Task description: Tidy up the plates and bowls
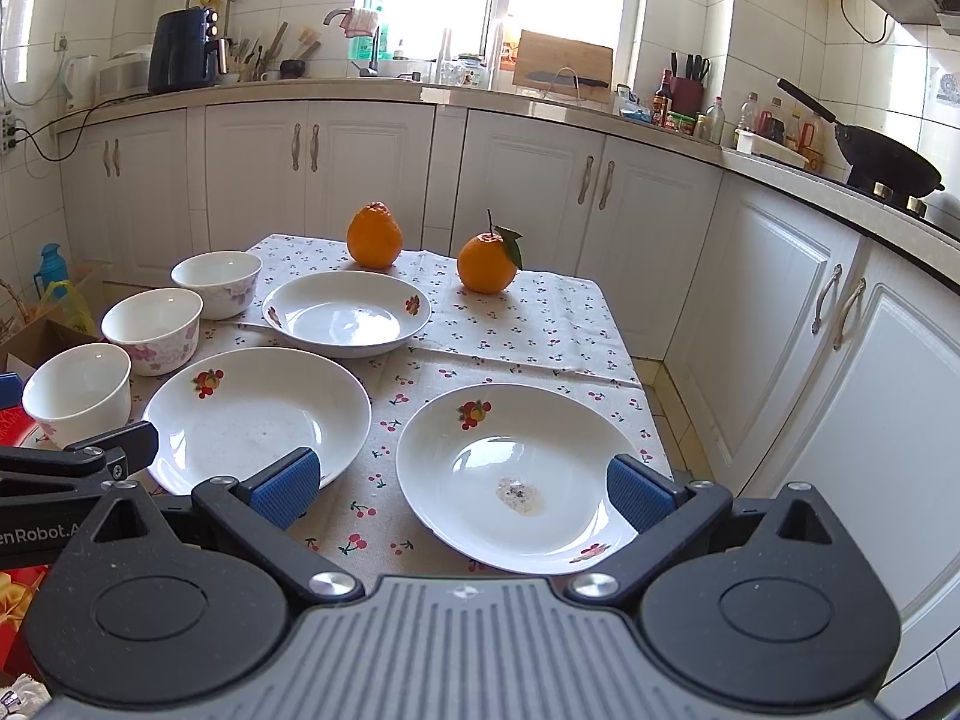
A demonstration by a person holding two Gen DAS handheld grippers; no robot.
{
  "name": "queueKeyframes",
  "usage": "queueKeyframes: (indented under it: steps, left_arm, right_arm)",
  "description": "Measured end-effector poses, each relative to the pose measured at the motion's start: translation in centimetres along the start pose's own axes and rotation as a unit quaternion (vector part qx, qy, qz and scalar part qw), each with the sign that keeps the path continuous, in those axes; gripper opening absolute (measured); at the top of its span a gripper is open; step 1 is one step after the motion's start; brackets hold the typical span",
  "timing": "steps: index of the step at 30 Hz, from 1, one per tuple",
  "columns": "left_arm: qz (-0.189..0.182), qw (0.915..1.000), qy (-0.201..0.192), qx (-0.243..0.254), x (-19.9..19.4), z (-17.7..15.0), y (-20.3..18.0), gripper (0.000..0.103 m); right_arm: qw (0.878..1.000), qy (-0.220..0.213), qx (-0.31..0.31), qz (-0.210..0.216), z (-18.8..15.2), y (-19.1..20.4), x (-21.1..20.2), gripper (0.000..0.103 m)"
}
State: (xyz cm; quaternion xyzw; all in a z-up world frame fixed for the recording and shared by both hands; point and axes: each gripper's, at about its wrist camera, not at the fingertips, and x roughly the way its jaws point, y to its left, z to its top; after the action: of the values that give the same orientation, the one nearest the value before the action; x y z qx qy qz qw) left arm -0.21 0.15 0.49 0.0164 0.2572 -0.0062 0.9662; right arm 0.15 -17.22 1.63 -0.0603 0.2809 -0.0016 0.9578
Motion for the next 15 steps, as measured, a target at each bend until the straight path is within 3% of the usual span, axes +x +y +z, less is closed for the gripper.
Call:
queueKeyframes:
  steps: [15]
  left_arm:
    - [0.001, 1.0000, 0.000, -0.001, 0.10, -0.05, -0.02, 0.102]
  right_arm:
    - [1.000, 0.001, 0.000, -0.001, -0.12, 0.01, 0.06, 0.103]
